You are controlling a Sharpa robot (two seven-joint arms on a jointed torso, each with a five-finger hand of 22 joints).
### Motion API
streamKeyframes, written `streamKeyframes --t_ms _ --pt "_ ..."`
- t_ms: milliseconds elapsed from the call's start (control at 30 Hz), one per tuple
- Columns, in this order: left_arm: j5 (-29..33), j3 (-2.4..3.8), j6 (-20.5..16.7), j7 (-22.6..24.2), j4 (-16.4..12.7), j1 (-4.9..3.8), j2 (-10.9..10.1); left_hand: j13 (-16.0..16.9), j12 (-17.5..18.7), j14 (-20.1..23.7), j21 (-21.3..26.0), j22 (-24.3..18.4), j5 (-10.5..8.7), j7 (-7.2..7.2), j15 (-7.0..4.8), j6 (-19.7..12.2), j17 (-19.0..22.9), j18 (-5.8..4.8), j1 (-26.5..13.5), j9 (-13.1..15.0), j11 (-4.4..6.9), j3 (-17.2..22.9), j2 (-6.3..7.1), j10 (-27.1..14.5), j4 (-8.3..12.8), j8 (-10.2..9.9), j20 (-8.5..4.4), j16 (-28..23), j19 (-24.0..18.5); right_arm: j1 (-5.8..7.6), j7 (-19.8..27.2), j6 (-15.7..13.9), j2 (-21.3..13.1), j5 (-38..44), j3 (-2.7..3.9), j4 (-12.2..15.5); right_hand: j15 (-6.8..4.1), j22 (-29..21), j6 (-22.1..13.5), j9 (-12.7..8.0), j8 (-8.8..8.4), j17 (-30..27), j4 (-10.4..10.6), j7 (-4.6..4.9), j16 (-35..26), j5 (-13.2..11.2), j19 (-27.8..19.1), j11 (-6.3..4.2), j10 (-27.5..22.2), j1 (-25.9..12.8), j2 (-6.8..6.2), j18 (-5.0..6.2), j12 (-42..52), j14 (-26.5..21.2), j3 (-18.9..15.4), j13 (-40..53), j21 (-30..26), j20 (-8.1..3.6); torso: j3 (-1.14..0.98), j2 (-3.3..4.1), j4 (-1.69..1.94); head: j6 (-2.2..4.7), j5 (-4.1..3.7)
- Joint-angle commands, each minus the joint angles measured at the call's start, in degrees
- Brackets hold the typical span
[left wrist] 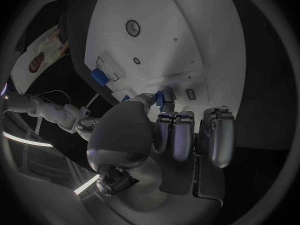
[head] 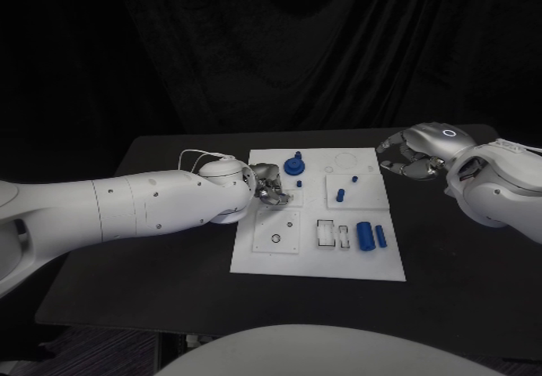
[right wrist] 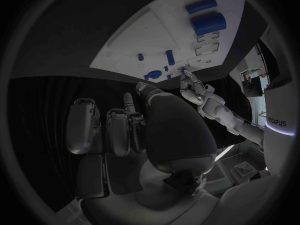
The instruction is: Assemble the parts on the task board
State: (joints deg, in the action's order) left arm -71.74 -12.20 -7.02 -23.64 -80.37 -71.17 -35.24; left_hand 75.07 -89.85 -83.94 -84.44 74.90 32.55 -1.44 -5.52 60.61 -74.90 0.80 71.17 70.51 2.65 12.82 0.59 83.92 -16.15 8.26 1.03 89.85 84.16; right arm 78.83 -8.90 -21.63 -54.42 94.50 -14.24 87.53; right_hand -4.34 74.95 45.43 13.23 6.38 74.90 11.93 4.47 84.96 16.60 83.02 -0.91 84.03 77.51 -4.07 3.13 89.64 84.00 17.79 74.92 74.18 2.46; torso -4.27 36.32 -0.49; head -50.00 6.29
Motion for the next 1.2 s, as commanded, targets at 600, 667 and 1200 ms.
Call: streamKeyframes --t_ms 600,667,1200 --pt "19.95 0.06 13.10 3.37 6.52 -3.24 1.76 14.93 -0.15 -6.06 0.39 12.59 -5.71 0.06 0.15 -0.19 -15.10 0.77 0.59 0.43 -0.10 3.53 0.66 6.08 -0.10 0.23 0.02 0.15 2.66 -0.14 -0.51 -0.89 0.00 0.14 0.04 0.09 0.37 10.20 0.63 -0.09 -0.08 10.36 -0.17 -0.05 -0.31 -0.28 -0.29 0.26 5.12 0.43 0.09 0.46 -0.31 4.14 0.55 14.43 -0.30 0.01 -0.05 0.01 0.01 0.00 -0.80" --pt "20.73 0.06 13.09 2.88 7.08 -3.27 2.07 14.93 -0.15 -6.06 0.37 12.60 -5.71 0.07 0.15 -0.19 -15.10 0.76 0.58 0.43 -0.10 3.54 0.66 6.08 -0.10 0.23 0.02 0.15 2.67 -0.14 -0.50 -0.89 0.02 0.14 0.04 0.07 0.37 10.20 0.63 -0.09 -0.08 10.36 -0.17 -0.05 -0.31 -0.28 -0.29 0.26 5.12 0.43 0.09 0.46 -0.31 4.14 0.55 14.43 -0.30 0.01 -0.03 0.02 0.01 0.00 -0.78" --pt "19.63 0.05 9.43 -1.05 9.88 -3.30 4.06 14.93 -0.15 -6.06 0.37 12.64 -6.02 -0.10 0.22 -0.45 -15.10 0.77 -0.38 0.35 -0.21 3.59 0.57 6.08 -0.34 0.05 0.08 0.15 2.69 -0.14 -0.64 -0.58 0.15 0.13 0.04 -0.15 0.37 10.20 0.72 -0.09 -0.06 10.37 -0.23 -0.05 -0.30 -0.28 -0.29 0.25 5.14 0.47 0.10 0.46 -0.29 4.15 0.61 14.44 -0.30 0.01 0.01 -0.01 -0.02 0.00 -0.45"
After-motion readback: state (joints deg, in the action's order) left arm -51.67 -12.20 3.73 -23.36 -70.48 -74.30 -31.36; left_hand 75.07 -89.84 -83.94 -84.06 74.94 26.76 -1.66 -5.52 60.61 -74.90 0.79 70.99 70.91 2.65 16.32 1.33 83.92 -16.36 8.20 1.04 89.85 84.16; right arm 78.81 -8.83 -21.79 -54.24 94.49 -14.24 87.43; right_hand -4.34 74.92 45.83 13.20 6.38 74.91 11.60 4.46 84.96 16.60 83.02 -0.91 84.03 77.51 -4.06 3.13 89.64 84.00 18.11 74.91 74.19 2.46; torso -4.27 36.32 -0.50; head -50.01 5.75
